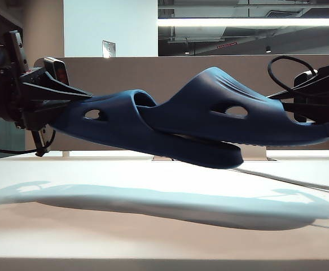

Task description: Interlock the pair of blue slippers on the table with their fronts facing up.

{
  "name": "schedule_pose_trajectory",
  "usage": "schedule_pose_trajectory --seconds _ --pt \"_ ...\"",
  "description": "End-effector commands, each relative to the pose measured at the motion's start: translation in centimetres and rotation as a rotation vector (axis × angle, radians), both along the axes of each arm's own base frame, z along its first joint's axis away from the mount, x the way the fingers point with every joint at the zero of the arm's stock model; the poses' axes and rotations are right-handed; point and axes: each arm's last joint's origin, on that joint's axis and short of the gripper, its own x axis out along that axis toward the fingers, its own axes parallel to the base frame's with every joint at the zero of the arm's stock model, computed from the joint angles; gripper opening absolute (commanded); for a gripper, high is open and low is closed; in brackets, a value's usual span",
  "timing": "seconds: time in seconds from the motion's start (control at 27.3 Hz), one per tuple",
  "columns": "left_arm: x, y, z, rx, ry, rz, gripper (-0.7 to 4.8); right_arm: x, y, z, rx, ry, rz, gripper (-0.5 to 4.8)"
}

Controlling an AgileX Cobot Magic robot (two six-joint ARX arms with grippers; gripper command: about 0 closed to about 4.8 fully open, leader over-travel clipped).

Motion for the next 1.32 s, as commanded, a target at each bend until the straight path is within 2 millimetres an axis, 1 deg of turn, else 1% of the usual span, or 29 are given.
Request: schedule_pose_trajectory --seconds 0.04,0.33,0.48,0.7,0.91,0.95,0.99,1.02,1.1,1.21,1.32 --pt "-0.2 -0.9 0.3 -0.02 -0.017 -0.068 -0.06 0.1 0.3 0.1 -0.008 -0.027 -0.002 -0.01" --pt "-0.3 -0.9 0.3 -0.019 -0.014 -0.069 -0.06 0.2 0.3 0.2 -0.019 -0.045 -0.02 -0.01" --pt "-0.3 -1.2 0.3 -0.02 -0.016 -0.079 -0.06 0.2 1.0 0.3 -0.023 -0.054 -0.001 -0.01" --pt "-0.4 -1.7 0.4 -0.02 -0.027 -0.092 -0.06 0.2 2.9 0.7 -0.028 -0.115 0.049 -0.01" --pt "-0.4 -1.8 0.4 -0.019 -0.026 -0.094 -0.06 0.6 3.2 1.2 -0.037 -0.151 0.033 0.0" --pt "-0.4 -1.8 0.4 -0.019 -0.026 -0.094 -0.06 0.6 3.2 1.2 -0.037 -0.153 0.032 0.05" --pt "-0.4 -1.8 0.4 -0.019 -0.027 -0.094 -0.06 0.6 3.2 1.2 -0.037 -0.153 0.032 0.26" --pt "-0.4 -1.8 0.4 -0.019 -0.028 -0.094 -0.06 0.6 3.2 1.2 -0.037 -0.155 0.033 0.59" --pt "-0.4 -1.8 0.4 -0.02 -0.032 -0.093 -0.06 0.6 3.2 1.3 -0.036 -0.17 0.032 0.99" --pt "-0.4 -1.8 0.4 -0.021 -0.042 -0.092 -0.06 0.7 3.2 1.6 -0.031 -0.208 0.032 1.18" --pt "-0.3 -1.8 0.5 -0.02 -0.055 -0.089 -0.06 0.9 3.2 1.9 -0.028 -0.252 0.029 1.19"
